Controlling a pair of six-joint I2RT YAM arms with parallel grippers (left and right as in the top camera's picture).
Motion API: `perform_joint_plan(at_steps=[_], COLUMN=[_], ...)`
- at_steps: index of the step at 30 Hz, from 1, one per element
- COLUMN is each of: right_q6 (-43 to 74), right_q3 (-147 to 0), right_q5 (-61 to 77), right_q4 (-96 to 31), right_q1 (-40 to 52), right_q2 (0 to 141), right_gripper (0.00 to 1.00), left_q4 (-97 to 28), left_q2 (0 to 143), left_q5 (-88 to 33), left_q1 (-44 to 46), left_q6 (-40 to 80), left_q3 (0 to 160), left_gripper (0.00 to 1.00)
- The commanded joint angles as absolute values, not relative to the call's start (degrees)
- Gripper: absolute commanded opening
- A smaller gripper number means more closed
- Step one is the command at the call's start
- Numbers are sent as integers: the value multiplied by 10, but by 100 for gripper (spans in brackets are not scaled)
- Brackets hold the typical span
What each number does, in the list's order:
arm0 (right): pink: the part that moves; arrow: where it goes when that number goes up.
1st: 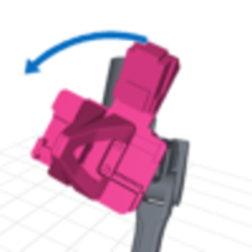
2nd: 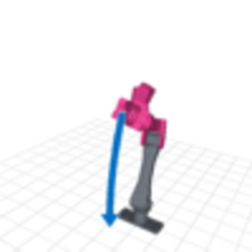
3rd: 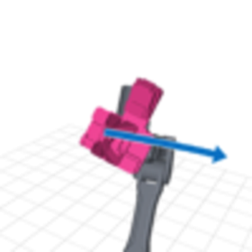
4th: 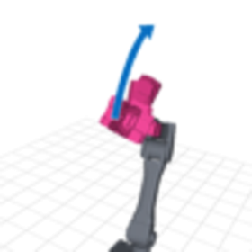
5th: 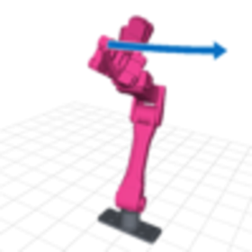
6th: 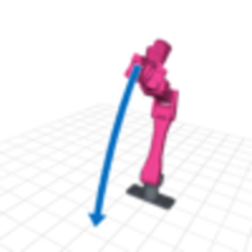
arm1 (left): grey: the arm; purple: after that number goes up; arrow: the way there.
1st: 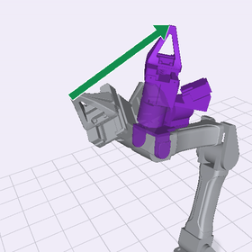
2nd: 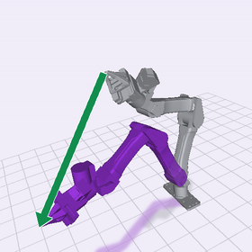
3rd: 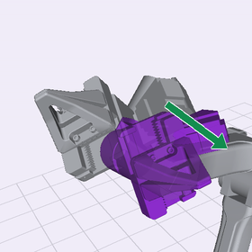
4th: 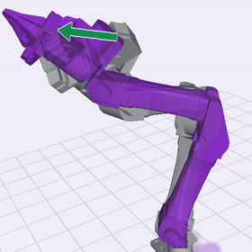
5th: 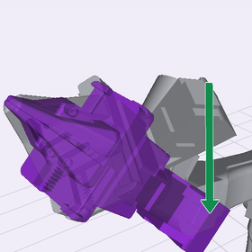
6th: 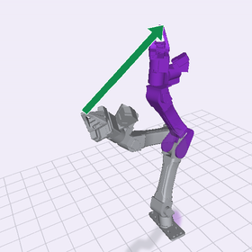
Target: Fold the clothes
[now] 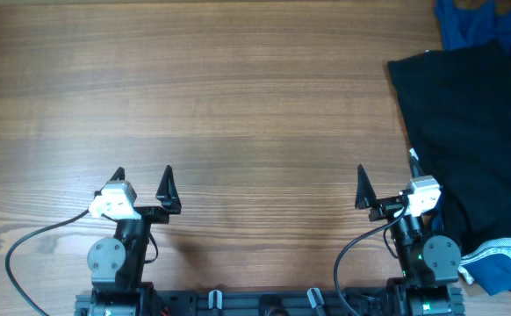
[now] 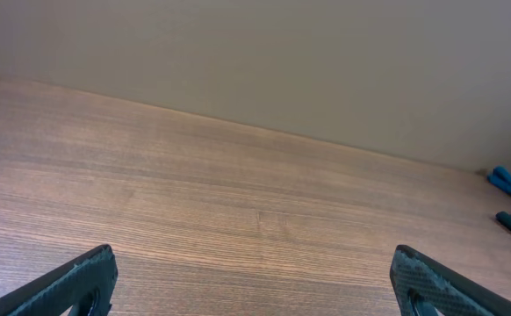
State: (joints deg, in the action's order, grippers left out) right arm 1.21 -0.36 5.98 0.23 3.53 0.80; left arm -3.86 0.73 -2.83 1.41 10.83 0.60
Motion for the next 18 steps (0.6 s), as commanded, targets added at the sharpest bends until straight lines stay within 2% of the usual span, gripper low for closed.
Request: perform_joint_plan(at_steps=[1, 18], right_q6=[16, 8], right_q3=[-3, -3], right_q5=[56, 53], right_q4=[3, 4], right_q1=[32, 32], right_q2=[10, 10], right_gripper=[100, 100], left_q4=[-43, -43], left_q2=[4, 4], left_q5=[-25, -25], left_q1=[10, 10], left_q6=[111, 111], left_q3=[3, 3], left_gripper=[100, 100])
